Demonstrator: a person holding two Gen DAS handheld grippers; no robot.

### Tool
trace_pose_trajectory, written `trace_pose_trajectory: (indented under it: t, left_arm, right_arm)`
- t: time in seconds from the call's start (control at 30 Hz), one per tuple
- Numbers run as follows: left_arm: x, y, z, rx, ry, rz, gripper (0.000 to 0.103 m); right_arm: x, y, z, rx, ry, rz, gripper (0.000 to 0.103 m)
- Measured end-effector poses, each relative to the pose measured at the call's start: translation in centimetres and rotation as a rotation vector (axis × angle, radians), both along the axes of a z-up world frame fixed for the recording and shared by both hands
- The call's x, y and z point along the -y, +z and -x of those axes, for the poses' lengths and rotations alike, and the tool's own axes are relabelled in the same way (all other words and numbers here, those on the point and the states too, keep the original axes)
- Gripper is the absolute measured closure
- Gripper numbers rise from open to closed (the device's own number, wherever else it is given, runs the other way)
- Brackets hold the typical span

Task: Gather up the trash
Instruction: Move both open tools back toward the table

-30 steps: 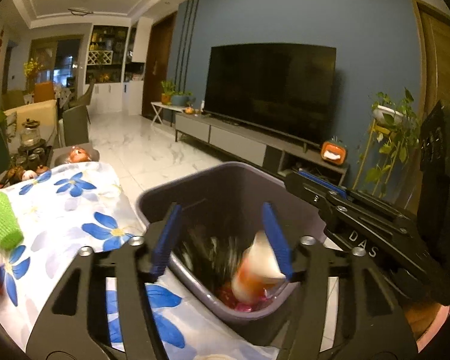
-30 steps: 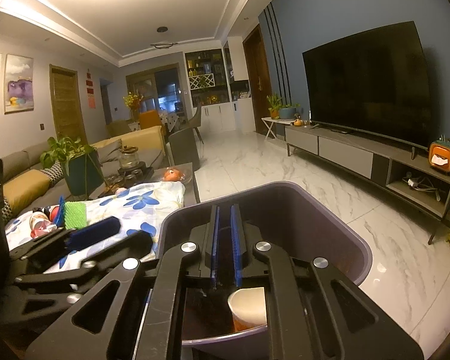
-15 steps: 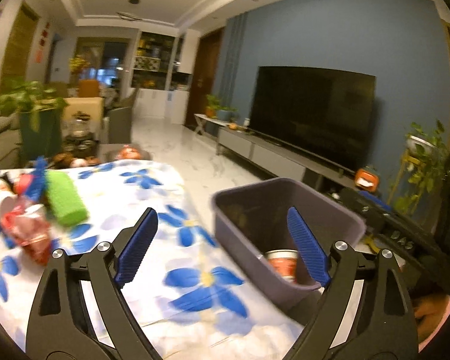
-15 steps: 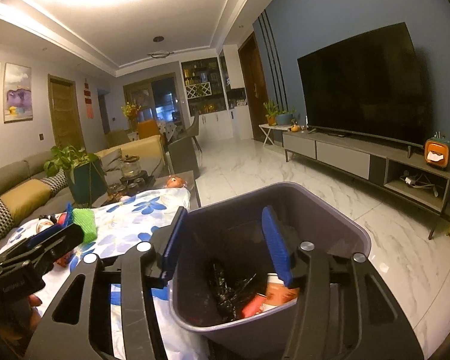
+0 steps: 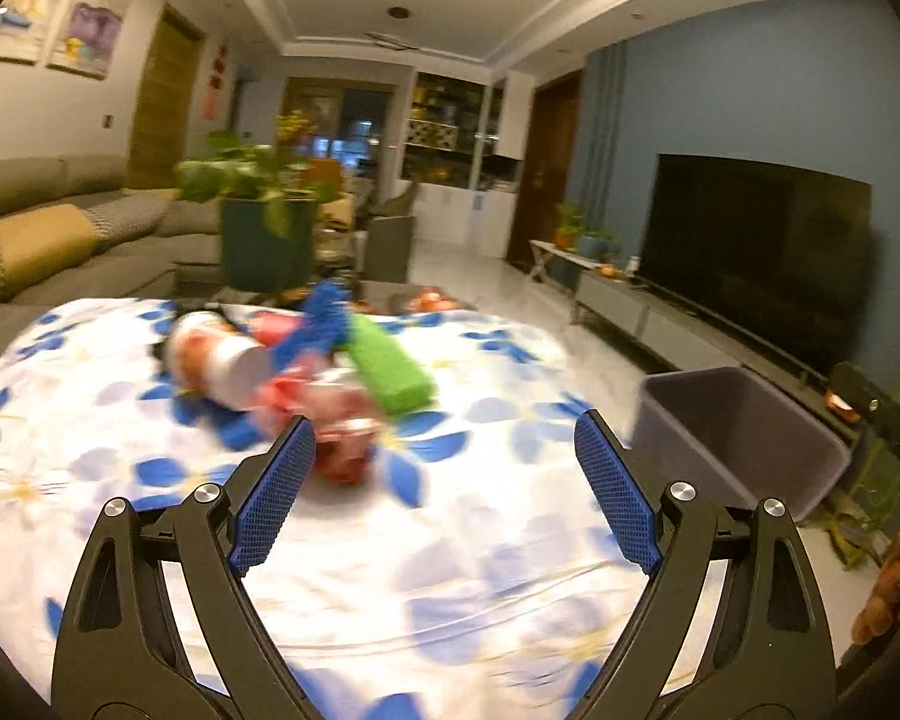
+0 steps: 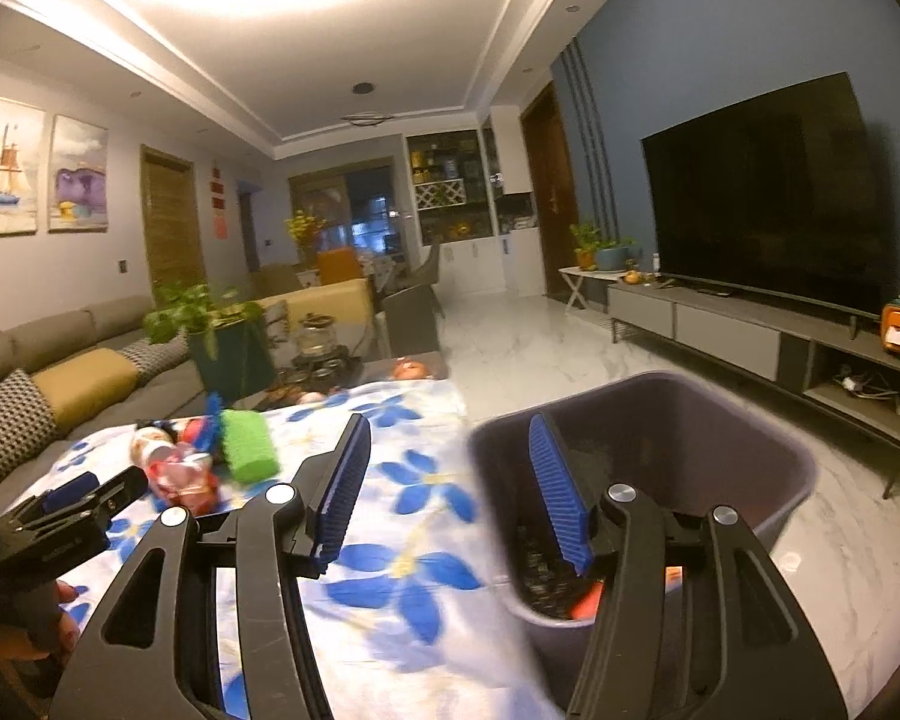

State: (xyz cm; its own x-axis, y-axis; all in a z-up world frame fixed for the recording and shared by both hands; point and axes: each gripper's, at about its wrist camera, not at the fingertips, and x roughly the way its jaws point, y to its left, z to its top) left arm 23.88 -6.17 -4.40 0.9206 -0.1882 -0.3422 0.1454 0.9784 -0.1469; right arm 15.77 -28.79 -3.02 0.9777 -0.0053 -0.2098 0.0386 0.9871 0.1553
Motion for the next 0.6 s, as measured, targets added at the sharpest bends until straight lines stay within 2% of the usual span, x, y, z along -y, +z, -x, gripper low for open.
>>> trace_pose_trajectory:
  t: [0.27, 0.6]
  left_arm:
    - [-4.8, -0.3, 1.2, -0.005, 0.087, -0.017, 0.016]
    - [-7.1, -0.7, -0.3, -0.003, 0.111, -0.025, 0.016]
  right_arm:
    - [-4.6, 0.0, -2.0, -0.007, 0.075, -0.004, 0.046]
    - [-8.2, -0.4, -4.2, -0.012, 0.097, 0.026, 0.046]
